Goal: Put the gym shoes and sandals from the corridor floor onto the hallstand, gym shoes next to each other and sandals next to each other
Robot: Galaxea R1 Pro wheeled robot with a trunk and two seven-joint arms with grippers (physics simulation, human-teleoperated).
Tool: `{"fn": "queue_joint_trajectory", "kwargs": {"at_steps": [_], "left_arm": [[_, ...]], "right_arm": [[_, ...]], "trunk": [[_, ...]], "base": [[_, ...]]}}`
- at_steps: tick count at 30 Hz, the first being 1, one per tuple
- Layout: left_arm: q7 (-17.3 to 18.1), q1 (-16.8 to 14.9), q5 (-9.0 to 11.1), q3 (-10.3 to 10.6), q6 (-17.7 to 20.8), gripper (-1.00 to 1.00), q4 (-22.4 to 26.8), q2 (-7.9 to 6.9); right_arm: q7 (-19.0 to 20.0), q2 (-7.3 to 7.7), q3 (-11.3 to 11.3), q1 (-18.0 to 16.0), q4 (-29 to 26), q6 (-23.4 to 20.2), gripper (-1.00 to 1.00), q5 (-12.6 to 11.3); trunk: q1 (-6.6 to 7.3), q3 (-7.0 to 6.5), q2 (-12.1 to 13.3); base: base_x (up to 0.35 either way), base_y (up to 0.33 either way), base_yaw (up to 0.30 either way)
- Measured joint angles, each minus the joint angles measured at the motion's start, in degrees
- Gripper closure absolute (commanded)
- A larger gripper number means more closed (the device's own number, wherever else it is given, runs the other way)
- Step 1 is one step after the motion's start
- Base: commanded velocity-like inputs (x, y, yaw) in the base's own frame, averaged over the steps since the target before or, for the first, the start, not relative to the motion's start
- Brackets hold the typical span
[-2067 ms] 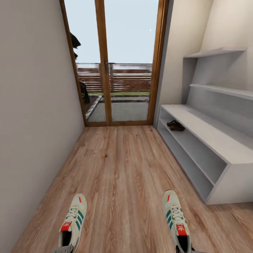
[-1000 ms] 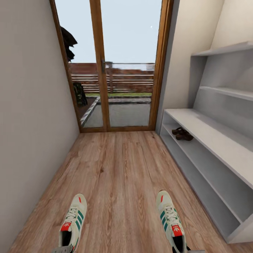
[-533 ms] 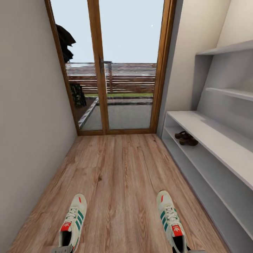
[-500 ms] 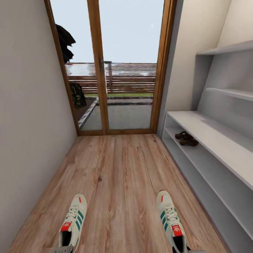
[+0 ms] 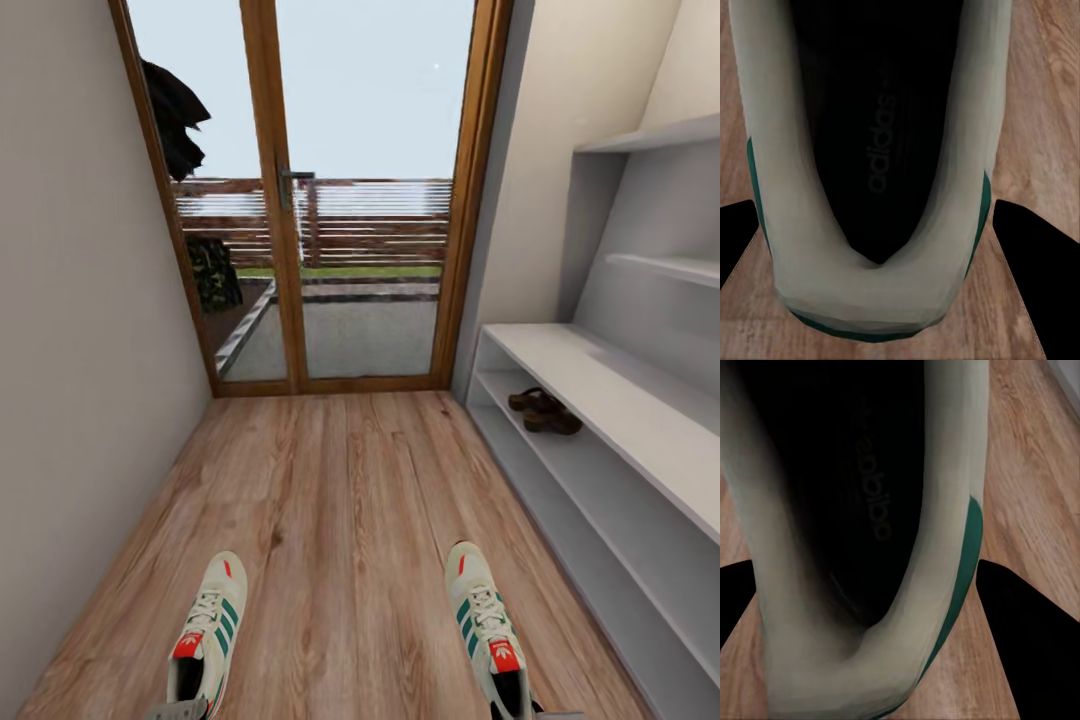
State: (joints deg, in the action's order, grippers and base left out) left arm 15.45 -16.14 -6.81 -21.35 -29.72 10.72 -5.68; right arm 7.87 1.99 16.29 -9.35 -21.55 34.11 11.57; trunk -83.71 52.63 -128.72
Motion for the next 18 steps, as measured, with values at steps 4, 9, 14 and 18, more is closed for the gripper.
{"fn": "queue_joint_trajectory", "kwargs": {"at_steps": [4, 9, 14, 18], "left_arm": [[0.0, 0.0, 0.0, 0.0, 0.0, 1.0, 0.0, -0.01], [0.0, 0.0, 0.0, 0.0, 0.0, 1.0, 0.0, -0.02], [0.0, 0.0, 0.0, 0.0, 0.0, 1.0, 0.0, -0.02], [0.0, 0.0, 0.0, 0.0, 0.0, 1.0, 0.0, -0.02]], "right_arm": [[0.0, -0.01, 0.0, 0.0, 0.0, 0.0, 1.0, 0.0], [0.0, -0.02, 0.1, 0.0, 0.0, 0.0, 1.0, 0.0], [0.0, -0.02, 0.1, 0.0, 0.0, 0.0, 1.0, 0.0], [0.0, -0.02, 0.1, 0.0, 0.0, 0.1, 1.0, 0.0]], "trunk": [[0.0, 0.0, 0.0], [0.0, 0.0, 0.0], [0.0, 0.0, 0.0], [0.0, 0.0, 0.0]], "base": [[0.339, 0.0, 0.0], [0.34, 0.0, 0.0], [0.34, 0.0, 0.0], [0.34, 0.005, 0.0]]}}
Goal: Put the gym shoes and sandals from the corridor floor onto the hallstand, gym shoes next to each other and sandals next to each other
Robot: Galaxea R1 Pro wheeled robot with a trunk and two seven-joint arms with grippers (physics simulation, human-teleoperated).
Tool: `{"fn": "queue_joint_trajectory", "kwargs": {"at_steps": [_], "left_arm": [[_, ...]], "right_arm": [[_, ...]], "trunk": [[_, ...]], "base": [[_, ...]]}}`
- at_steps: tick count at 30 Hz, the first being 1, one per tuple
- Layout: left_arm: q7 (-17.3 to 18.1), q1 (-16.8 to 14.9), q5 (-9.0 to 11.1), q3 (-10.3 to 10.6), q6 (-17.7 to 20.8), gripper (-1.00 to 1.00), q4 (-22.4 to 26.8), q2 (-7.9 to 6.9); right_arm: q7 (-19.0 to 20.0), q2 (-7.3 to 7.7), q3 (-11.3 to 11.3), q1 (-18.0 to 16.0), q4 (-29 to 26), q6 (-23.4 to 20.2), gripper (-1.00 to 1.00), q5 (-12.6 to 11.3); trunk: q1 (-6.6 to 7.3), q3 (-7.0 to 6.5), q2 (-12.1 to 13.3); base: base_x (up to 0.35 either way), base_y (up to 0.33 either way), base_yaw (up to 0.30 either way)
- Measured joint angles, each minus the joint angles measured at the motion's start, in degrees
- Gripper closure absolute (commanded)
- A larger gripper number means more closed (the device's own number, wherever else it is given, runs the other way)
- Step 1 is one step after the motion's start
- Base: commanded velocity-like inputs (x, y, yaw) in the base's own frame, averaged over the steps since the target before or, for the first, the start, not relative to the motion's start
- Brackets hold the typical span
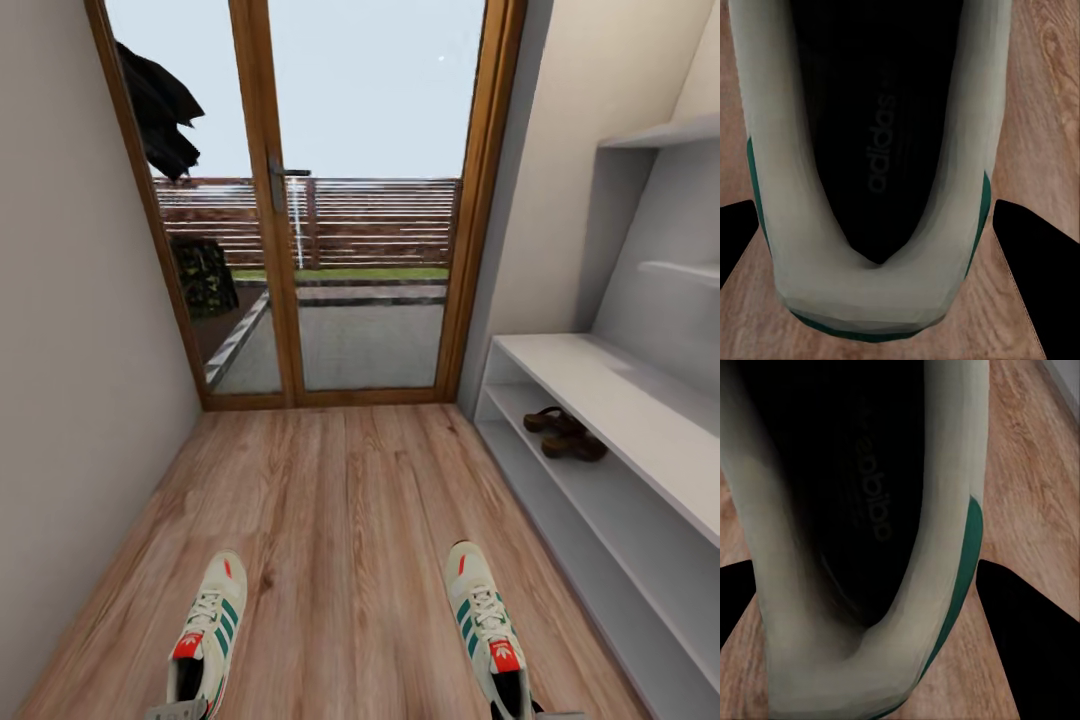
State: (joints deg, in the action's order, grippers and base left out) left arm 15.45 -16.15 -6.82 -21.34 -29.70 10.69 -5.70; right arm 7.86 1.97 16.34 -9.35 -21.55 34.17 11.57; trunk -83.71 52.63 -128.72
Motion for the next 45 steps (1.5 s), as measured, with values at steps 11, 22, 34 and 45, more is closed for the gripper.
{"fn": "queue_joint_trajectory", "kwargs": {"at_steps": [11, 22, 34, 45], "left_arm": [[0.0, 0.0, 0.0, 0.0, 0.0, 1.0, 0.0, -0.01], [0.0, 0.0, 0.0, 0.0, 0.0, 1.0, 0.0, 0.0], [0.0, 0.0, 0.0, 0.0, 0.0, 1.0, 0.0, 0.0], [0.0, 0.0, 0.0, 0.0, 0.0, 1.0, 0.0, -0.02]], "right_arm": [[0.0, 0.0, 0.0, 0.0, 0.0, -0.1, 1.0, 0.0], [0.1, 0.0, 0.0, 0.0, 0.0, -0.1, 1.0, 0.0], [0.4, 0.0, 0.0, 0.0, 0.0, -0.1, 1.0, -0.1], [0.4, 0.0, 0.0, 0.0, 0.0, -0.1, 1.0, 0.0]], "trunk": [[0.0, 0.0, 0.0], [0.0, 0.0, 0.0], [-0.03, 0.0, 0.0], [-0.04, 0.0, 0.0]], "base": [[0.339, 0.08, 0.0], [0.339, 0.106, -0.059], [0.238, 0.115, -0.279], [0.004, 0.003, -0.292]]}}
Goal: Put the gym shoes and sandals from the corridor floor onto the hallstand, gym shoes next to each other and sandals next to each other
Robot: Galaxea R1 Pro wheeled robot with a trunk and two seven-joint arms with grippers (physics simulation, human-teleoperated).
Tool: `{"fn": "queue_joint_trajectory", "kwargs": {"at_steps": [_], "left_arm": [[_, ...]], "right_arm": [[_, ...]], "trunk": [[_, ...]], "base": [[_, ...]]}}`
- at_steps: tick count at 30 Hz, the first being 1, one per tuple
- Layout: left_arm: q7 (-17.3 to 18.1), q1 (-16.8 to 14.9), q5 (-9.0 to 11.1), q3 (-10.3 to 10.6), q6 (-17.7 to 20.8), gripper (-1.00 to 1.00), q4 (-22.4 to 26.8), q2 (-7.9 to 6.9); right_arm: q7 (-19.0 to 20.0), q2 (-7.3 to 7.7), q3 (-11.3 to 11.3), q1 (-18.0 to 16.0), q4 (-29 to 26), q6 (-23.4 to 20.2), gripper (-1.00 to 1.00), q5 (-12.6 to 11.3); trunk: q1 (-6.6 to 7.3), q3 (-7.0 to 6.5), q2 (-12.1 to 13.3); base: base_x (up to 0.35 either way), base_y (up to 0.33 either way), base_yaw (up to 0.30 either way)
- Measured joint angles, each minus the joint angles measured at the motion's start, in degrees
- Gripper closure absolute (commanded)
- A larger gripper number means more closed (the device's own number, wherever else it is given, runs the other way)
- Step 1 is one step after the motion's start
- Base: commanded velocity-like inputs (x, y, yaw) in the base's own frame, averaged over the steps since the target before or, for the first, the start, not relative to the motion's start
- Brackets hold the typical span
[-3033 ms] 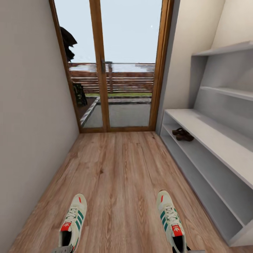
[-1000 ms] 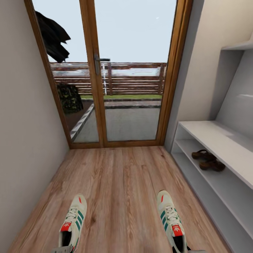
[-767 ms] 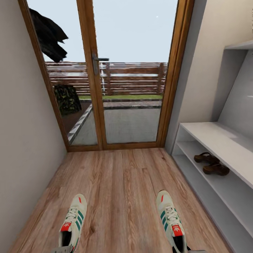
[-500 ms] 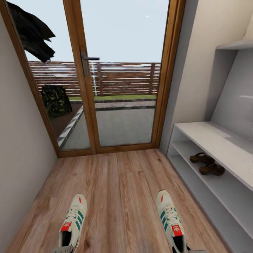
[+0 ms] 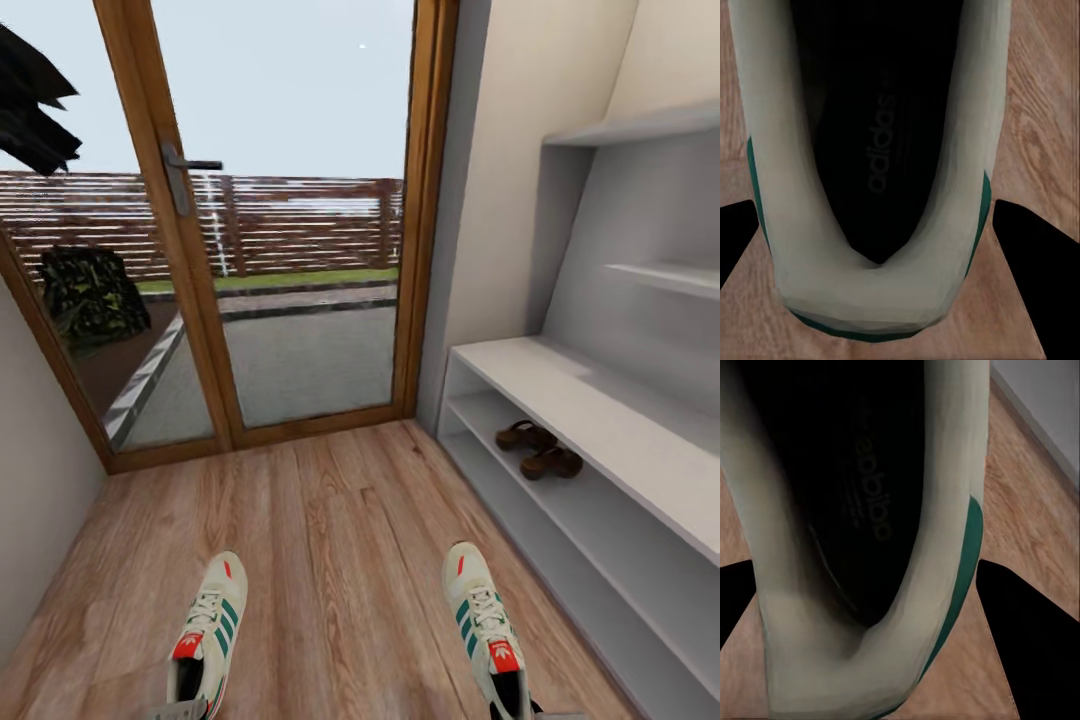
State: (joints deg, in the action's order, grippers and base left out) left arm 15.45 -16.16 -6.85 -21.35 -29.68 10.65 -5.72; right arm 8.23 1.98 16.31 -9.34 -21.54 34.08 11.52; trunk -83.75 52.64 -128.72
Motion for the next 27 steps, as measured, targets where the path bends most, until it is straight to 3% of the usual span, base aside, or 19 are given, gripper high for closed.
{"fn": "queue_joint_trajectory", "kwargs": {"at_steps": [13, 27], "left_arm": [[-0.1, 0.0, 0.1, 0.0, 0.1, 1.0, 0.1, 0.0], [-0.1, 0.0, 0.1, 0.0, 0.1, 1.0, 0.1, -0.01]], "right_arm": [[0.1, 0.0, 0.0, 0.0, 0.0, 0.0, 1.0, -0.1], [0.1, 0.0, 0.0, 0.0, 0.0, 0.0, 1.0, 0.0]], "trunk": [[0.0, 0.0, 0.0], [0.0, 0.0, 0.0]], "base": [[0.0, 0.014, -0.292], [0.0, 0.272, -0.292]]}}
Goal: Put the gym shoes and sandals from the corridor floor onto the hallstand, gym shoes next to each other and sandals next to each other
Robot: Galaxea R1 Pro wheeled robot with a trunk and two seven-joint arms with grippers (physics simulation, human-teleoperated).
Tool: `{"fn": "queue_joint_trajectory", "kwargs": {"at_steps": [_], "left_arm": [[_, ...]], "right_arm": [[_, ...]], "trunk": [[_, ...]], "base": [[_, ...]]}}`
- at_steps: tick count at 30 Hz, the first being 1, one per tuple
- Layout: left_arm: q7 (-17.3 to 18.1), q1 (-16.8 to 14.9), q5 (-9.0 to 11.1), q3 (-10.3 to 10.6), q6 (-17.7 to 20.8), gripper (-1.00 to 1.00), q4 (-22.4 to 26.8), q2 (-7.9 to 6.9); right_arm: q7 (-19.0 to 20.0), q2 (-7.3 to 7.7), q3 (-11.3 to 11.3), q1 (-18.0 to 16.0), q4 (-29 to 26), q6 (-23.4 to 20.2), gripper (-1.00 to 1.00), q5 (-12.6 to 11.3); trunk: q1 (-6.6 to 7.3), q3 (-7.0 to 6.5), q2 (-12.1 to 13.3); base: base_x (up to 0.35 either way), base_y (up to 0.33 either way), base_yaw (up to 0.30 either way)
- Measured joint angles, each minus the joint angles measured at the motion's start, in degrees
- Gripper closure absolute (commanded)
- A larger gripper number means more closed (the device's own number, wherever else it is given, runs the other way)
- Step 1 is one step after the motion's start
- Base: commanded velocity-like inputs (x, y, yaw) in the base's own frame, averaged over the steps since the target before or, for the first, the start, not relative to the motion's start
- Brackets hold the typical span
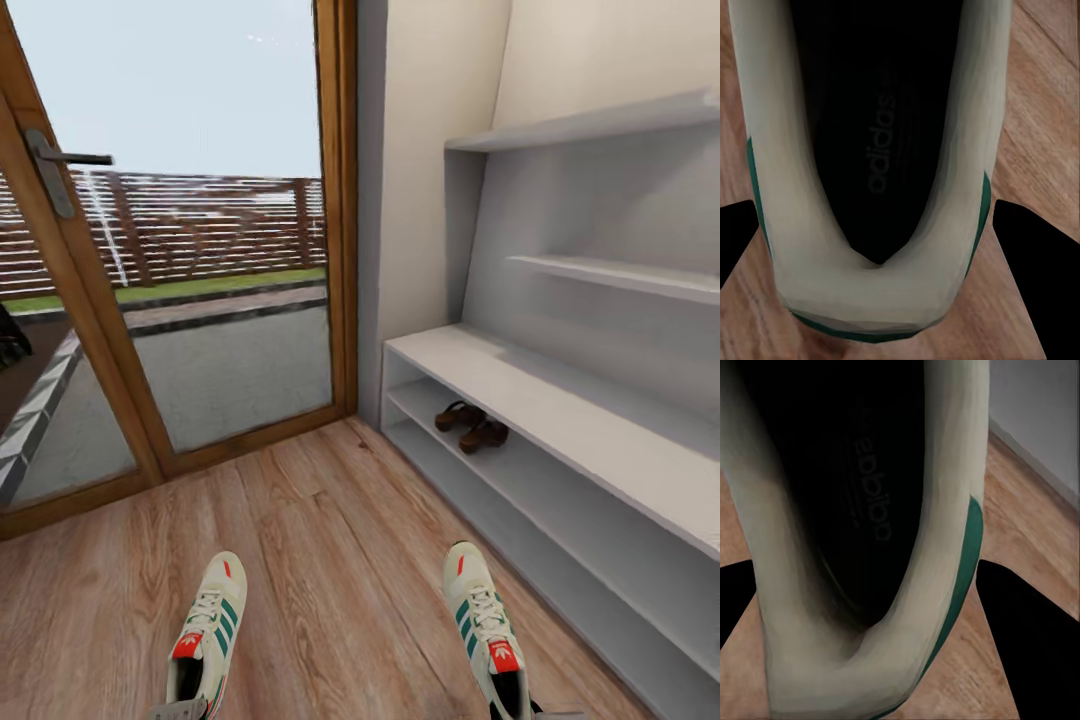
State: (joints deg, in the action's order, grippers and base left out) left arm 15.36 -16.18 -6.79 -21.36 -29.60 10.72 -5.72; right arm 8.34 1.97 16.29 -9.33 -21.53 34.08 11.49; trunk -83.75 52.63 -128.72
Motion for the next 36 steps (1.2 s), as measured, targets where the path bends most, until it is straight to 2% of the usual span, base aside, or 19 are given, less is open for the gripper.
{"fn": "queue_joint_trajectory", "kwargs": {"at_steps": [9, 36], "left_arm": [[0.0, 0.0, 0.0, 0.0, 0.0, 1.0, 0.0, 0.0], [0.0, 0.0, -0.1, 0.0, 0.0, 1.0, -0.1, 0.09]], "right_arm": [[0.0, 0.0, 0.1, 0.0, -0.1, 0.0, 1.0, 0.0], [0.0, 0.0, 0.0, 0.0, 0.0, 0.0, 1.0, 0.0]], "trunk": [[0.0, 0.0, 0.0], [0.0, 0.0, 0.0]], "base": [[0.0, 0.197, -0.292], [0.0, 0.004, -0.292]]}}
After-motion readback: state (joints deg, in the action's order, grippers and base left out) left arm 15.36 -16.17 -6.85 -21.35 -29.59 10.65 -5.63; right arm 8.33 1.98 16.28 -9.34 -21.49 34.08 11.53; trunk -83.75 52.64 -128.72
